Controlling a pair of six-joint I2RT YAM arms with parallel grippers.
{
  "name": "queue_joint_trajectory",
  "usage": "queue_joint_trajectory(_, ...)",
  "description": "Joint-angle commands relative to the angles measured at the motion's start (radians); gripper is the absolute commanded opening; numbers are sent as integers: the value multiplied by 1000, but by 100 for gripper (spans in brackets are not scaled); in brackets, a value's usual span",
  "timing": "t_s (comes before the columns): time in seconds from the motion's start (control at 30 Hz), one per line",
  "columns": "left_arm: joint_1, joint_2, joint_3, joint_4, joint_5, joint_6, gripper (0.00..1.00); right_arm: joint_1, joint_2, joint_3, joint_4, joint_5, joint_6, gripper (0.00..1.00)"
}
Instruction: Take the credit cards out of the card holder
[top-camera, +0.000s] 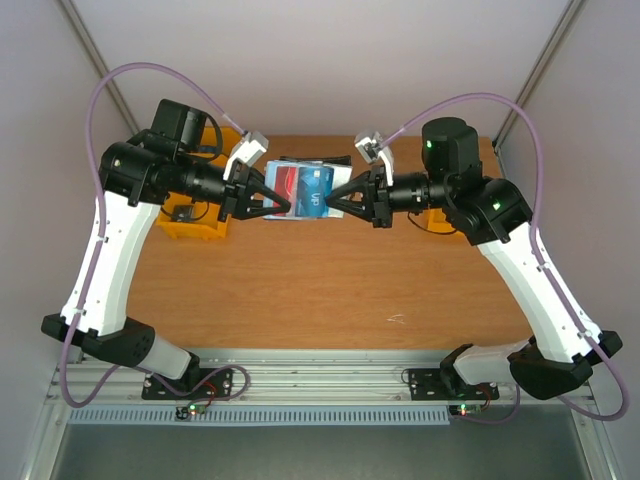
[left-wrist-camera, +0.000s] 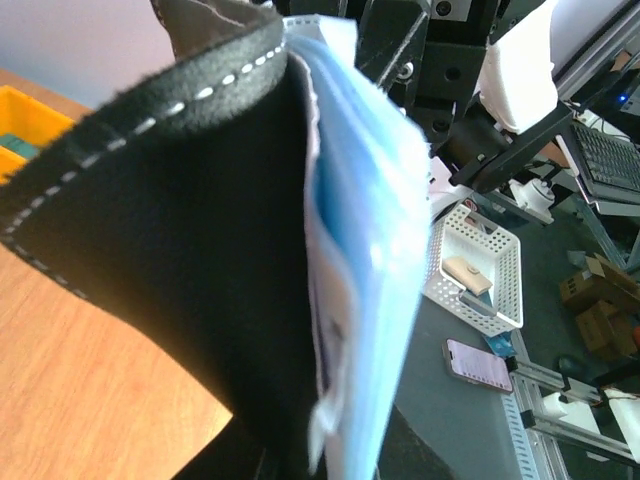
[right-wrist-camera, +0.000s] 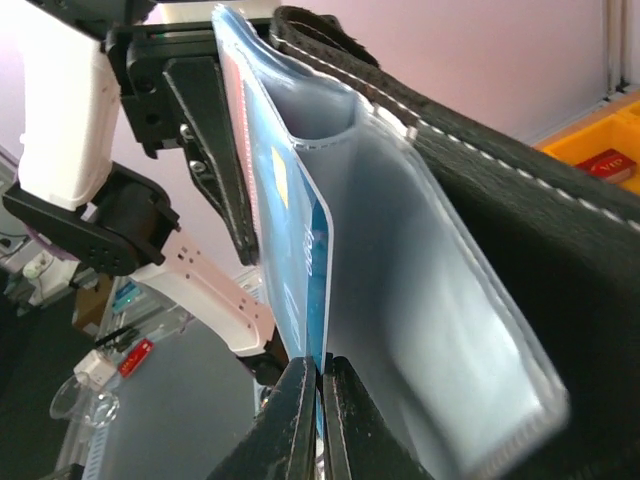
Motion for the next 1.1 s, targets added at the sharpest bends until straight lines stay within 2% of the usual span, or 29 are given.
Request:
queue_joint_trajectory(0.0,3,-9,0,17,26,-1,0,-47,-23,-1,-69,46,-49,1)
queue_joint_trajectory(0.4,28,-26,-56,54,6,-31,0,-159,-80,-45,-169,43,-92,1)
queue_joint_trajectory(0.57,43,-31,-134,122,-31,-84,0,-186,-90,-37,-228,72,-116,1)
queue_joint_trajectory(0.8,51,-34,-405,323,-81,-175,0,-203,-98,-20,-299,125,-141,1)
queue_joint_trajectory(1.07,51,43,-812,729,-160,-402,0,-203,-97,33,-362,139,-160,1)
